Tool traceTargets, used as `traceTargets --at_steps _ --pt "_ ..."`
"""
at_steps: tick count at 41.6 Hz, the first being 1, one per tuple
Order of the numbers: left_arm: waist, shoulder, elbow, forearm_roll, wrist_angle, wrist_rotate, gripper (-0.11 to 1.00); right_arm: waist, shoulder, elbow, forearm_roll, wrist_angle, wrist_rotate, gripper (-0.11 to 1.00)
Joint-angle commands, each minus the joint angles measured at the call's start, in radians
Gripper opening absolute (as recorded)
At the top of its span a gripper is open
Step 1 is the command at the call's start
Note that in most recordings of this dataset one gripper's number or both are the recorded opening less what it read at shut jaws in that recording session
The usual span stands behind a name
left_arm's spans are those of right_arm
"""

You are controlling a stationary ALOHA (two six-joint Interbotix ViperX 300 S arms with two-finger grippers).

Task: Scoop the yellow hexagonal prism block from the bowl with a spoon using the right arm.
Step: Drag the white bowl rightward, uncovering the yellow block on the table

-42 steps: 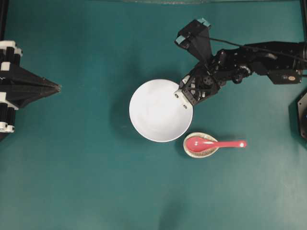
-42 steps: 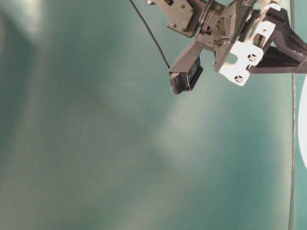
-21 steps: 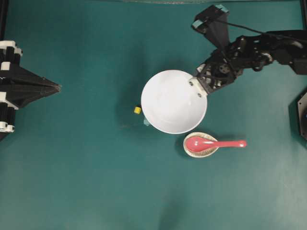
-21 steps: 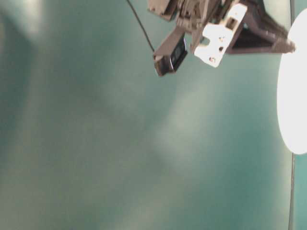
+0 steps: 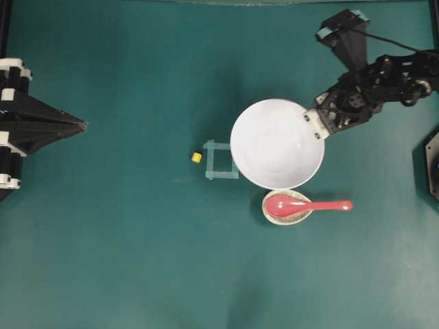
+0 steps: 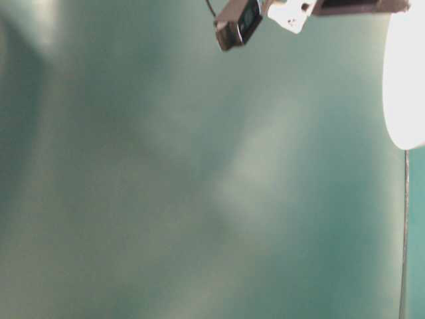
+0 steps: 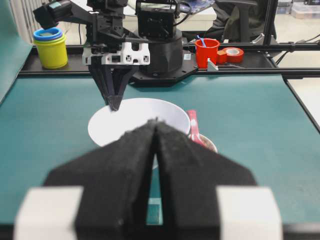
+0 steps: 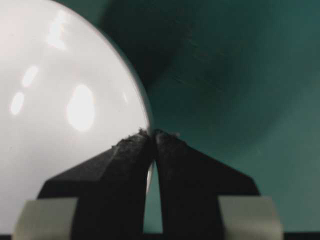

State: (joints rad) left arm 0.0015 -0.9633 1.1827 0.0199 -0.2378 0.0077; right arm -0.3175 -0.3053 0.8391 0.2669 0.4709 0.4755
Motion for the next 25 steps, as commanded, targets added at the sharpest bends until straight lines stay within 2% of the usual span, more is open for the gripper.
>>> traceTargets --at_steps 1,25 --pt "0.000 0.008 -0.018 0.002 -0.006 0.002 0.00 -0.006 -0.048 0.006 0.002 -0.005 0.005 0.07" --pt "0.000 0.008 -0.018 0.002 -0.009 0.002 0.00 -0.011 -0.044 0.029 -0.014 -0.009 0.006 0.07"
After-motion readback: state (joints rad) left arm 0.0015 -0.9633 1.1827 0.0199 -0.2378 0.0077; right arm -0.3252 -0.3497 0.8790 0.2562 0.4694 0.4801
